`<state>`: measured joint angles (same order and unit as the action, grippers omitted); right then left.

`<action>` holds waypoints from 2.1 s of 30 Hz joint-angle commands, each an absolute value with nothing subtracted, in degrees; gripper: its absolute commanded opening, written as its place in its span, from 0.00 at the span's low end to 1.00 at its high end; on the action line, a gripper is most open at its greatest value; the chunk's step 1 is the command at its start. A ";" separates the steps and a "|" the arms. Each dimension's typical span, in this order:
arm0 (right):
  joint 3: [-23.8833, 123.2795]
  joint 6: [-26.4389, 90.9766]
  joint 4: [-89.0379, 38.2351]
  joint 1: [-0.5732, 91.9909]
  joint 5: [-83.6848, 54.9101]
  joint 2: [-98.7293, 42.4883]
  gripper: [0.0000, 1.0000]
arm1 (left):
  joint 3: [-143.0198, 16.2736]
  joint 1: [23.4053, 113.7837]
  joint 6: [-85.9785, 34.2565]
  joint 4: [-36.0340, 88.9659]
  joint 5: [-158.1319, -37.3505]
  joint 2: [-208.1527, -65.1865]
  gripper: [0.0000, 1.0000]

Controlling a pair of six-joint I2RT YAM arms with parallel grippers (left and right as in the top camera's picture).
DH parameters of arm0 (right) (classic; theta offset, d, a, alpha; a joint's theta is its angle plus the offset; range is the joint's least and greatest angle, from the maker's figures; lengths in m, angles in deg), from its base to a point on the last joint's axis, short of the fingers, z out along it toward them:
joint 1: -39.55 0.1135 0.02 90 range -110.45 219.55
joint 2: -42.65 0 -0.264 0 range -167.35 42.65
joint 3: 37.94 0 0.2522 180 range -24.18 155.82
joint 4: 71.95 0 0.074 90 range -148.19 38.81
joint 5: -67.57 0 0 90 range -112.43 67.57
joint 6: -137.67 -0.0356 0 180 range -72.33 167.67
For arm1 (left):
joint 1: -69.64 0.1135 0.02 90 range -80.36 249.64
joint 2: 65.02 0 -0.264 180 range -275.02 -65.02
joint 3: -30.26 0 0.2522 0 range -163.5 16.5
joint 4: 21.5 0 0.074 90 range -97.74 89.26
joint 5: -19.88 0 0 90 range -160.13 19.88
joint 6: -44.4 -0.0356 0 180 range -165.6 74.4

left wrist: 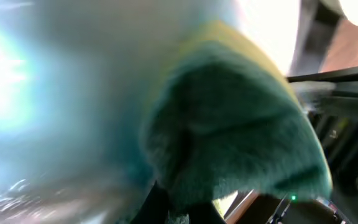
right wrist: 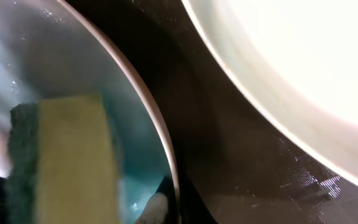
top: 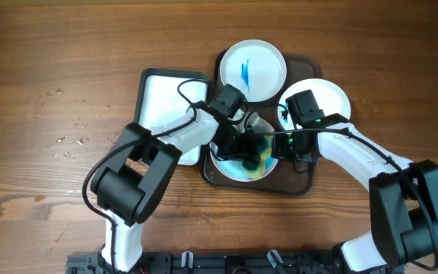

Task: Clean dirty plates on tray and stack at the side
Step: 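Return the sponge to the white sink tray with the left gripper, then lift the front plate with the right gripper over the sink tray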

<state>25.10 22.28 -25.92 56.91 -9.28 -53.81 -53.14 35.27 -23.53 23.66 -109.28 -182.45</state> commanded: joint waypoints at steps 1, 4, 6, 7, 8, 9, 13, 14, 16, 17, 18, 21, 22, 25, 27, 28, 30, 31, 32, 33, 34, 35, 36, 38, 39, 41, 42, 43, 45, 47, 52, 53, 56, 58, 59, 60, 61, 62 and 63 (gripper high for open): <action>23.92 23.66 -24.93 56.95 -12.34 -55.39 0.04 | -51.59 39.12 -22.66 29.10 -93.19 -180.72 0.04; 23.92 23.64 -24.93 56.95 -12.34 -55.39 0.04 | -51.59 42.18 -22.83 30.70 -89.96 -175.74 0.04; 23.92 23.64 -24.91 56.95 -12.32 -55.39 0.04 | -51.61 44.04 -22.81 30.98 -90.48 -172.09 0.04; 23.92 23.66 -24.89 56.95 -12.32 -55.39 0.04 | -51.61 45.33 -22.81 31.37 -91.47 -169.27 0.04; 23.92 23.66 -24.89 56.95 -12.32 -55.39 0.04 | -51.61 46.79 -22.81 31.83 -92.34 -166.43 0.04; 23.92 23.66 -24.89 56.95 -12.32 -55.39 0.04 | -51.61 47.82 -22.81 32.14 -92.63 -164.50 0.04; 23.92 23.68 -25.39 56.93 -12.34 -55.39 0.04 | -51.59 56.17 -22.86 34.17 -92.52 -154.10 0.04; 23.92 23.68 -25.92 56.93 -12.32 -55.39 0.04 | -51.59 58.57 -22.88 34.85 -91.77 -152.50 0.04; 23.92 23.68 -27.03 56.93 -12.32 -55.39 0.04 | -51.59 61.24 -22.99 36.33 -88.58 -151.70 0.04; 23.92 23.68 -27.79 56.93 -12.32 -55.39 0.04 | -51.57 62.25 -24.04 37.36 -86.40 -151.76 0.04; 23.92 23.70 -28.23 56.93 -12.34 -55.39 0.04 | -51.33 62.99 -25.63 38.19 -84.10 -152.29 0.04; 24.07 23.70 -28.01 56.93 -12.26 -55.37 0.04 | -47.66 63.40 -27.42 36.97 -77.24 -154.41 0.04; 24.73 23.72 -26.57 56.93 -12.32 -55.30 0.04 | -45.12 63.27 -27.47 34.61 -76.23 -155.81 0.04; 27.87 25.14 -21.81 56.95 -12.37 -53.77 0.04 | -41.25 63.29 -28.78 30.04 -75.95 -159.17 0.04; 30.85 27.15 -18.31 56.95 -12.72 -51.69 0.04 | -40.60 63.45 -28.34 29.06 -75.38 -161.47 0.12; 32.77 28.14 -15.93 56.95 -13.63 -50.49 0.04 | -40.60 63.45 -27.77 29.03 -75.38 -161.93 0.22; 36.90 29.93 -11.03 56.95 -15.95 -48.44 0.04 | -40.75 63.45 -25.57 29.03 -75.93 -161.95 0.40; 39.09 30.87 -8.56 56.95 -17.39 -47.61 0.04 | -41.04 63.45 -25.63 29.23 -76.76 -161.62 0.46; 41.01 31.66 -6.70 56.95 -18.09 -47.13 0.04 | -41.71 63.49 -25.63 29.67 -77.50 -161.14 0.54; 43.63 32.71 -4.41 57.02 -18.70 -46.95 0.04 | -42.57 63.60 -25.63 30.43 -78.14 -160.50 0.60; 46.85 33.49 -1.92 57.26 -19.10 -46.97 0.04 | -43.83 63.84 -25.61 31.59 -78.68 -159.50 0.66; 49.69 34.28 -0.56 57.81 -19.14 -47.04 0.04 | -45.19 64.23 -25.61 32.90 -79.23 -158.17 0.76; 51.68 34.39 0.07 58.46 -19.53 -47.04 0.04 | -46.63 64.76 -25.59 34.30 -80.06 -156.64 0.79; 54.58 36.25 -0.23 60.15 -20.08 -47.04 0.04 | -48.55 65.61 -25.59 35.96 -81.92 -154.08 0.84; 55.74 36.33 -1.11 61.46 -21.26 -47.06 0.04 | -49.43 66.09 -25.57 36.57 -83.21 -152.55 0.90; 57.25 36.33 -4.10 64.49 -24.32 -47.30 0.04 | -50.70 67.08 -25.39 37.19 -85.37 -149.44 1.00; 57.58 36.31 -5.48 65.78 -25.83 -47.56 0.04 | -50.98 67.62 -25.37 37.30 -86.31 -147.83 1.00; 57.99 36.31 -7.71 67.84 -28.52 -48.15 0.04 | -51.09 68.19 -25.19 37.34 -87.21 -146.06 1.00; 58.15 36.31 -11.88 71.38 -32.80 -49.81 0.04 | -51.07 69.59 -23.49 37.71 -87.93 -141.86 1.00; 58.15 36.12 -15.93 74.70 -37.57 -52.04 0.04 | -51.07 70.68 -22.75 38.15 -87.88 -138.30 1.00; 58.15 38.21 -26.35 82.16 -48.17 -57.38 0.04 | -51.07 71.80 -22.81 38.24 -87.86 -131.70 1.00; 58.15 38.87 -28.06 83.55 -51.21 -57.86 0.04 | -51.07 71.80 -22.81 38.41 -87.86 -130.91 1.00; 58.15 39.35 -31.99 87.55 -62.37 -58.03 0.04 | -51.07 71.80 -22.81 40.09 -87.86 -129.62 1.00; 58.15 42.08 -34.07 89.61 -67.49 -57.84 0.04 | -51.07 71.80 -22.81 41.38 -87.86 -129.64 1.00; 58.17 43.63 -34.96 90.59 -69.50 -57.68 0.04 | -51.07 71.80 -22.81 41.65 -87.86 -129.69 1.00; 58.17 44.92 -35.55 91.49 -70.99 -57.62 0.04 | -51.07 71.80 -22.81 41.84 -87.88 -129.86 1.00; 58.17 45.95 -35.90 92.36 -72.49 -57.49 0.04 | -51.07 71.80 -22.81 41.86 -87.86 -129.86 1.00; 58.17 46.61 -36.06 93.19 -73.89 -57.42 0.04 | -51.07 71.80 -22.81 41.84 -87.86 -129.90 1.00; 58.17 46.85 -36.10 93.76 -75.05 -57.42 0.04 | -51.07 71.80 -22.81 41.86 -87.86 -129.90 1.00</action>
<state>56.99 42.37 -35.31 91.51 -63.31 -58.49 -50.24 71.45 -23.38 41.84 -86.77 -129.95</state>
